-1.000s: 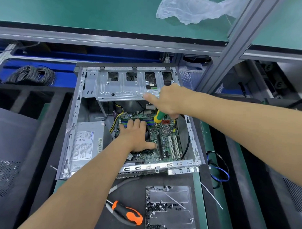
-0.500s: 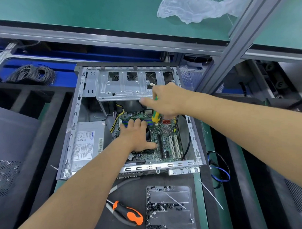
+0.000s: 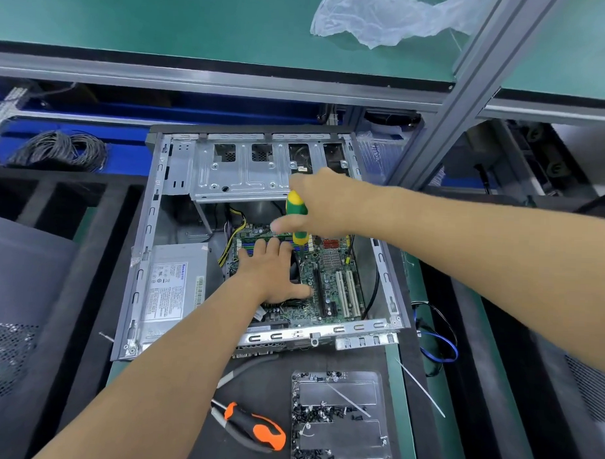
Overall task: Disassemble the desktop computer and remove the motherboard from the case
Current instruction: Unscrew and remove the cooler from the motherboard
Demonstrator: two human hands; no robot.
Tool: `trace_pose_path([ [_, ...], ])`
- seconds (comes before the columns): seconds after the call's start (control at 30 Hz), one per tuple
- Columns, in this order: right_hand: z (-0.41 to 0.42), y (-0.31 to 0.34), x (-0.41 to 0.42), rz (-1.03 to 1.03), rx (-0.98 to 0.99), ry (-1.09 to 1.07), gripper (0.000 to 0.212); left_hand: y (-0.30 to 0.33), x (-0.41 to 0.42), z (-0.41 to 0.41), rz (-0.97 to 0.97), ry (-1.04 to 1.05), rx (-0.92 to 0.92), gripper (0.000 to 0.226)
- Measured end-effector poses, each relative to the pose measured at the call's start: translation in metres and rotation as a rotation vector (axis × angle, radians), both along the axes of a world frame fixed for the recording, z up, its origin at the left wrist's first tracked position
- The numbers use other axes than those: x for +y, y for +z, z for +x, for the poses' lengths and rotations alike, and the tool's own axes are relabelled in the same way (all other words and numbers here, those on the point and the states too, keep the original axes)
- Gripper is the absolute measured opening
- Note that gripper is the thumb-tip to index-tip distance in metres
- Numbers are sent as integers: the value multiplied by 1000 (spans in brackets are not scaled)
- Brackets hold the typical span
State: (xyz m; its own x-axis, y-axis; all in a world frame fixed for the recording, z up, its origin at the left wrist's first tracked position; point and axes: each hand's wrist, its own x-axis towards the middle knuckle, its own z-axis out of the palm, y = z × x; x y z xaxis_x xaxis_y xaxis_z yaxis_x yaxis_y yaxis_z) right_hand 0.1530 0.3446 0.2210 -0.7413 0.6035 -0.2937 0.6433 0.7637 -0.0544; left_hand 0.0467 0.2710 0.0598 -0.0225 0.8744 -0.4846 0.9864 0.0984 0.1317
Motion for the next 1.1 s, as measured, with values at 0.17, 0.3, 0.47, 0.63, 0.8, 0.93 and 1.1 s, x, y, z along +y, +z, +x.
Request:
trace_pose_path([
  [0.17,-8,6,-2,149,-227,128,22,-1,0,-1,6,1,18,108],
  [0.3,-9,19,8,22,-289,140,30,-3,1,-1,15,1,4,106],
  [0.47,-2,18,11,-43,-289,156,30,-3,0,-1,10,0,-1,108],
  [0.63,-3,11,4,181,-312,155,32,-4,0,-1,13,12,-15,107],
  [0.8,-1,6,9,43,-228,293,18,-6,1,-2,13,6,-12,107],
  [0.93,8,7,17,-108,-114,178,34,-7,1,-2,5,9,-15,106],
  [1.1,9,7,11,-45,-100,-83,57,-6,1,-1,-6,16,-5,110],
])
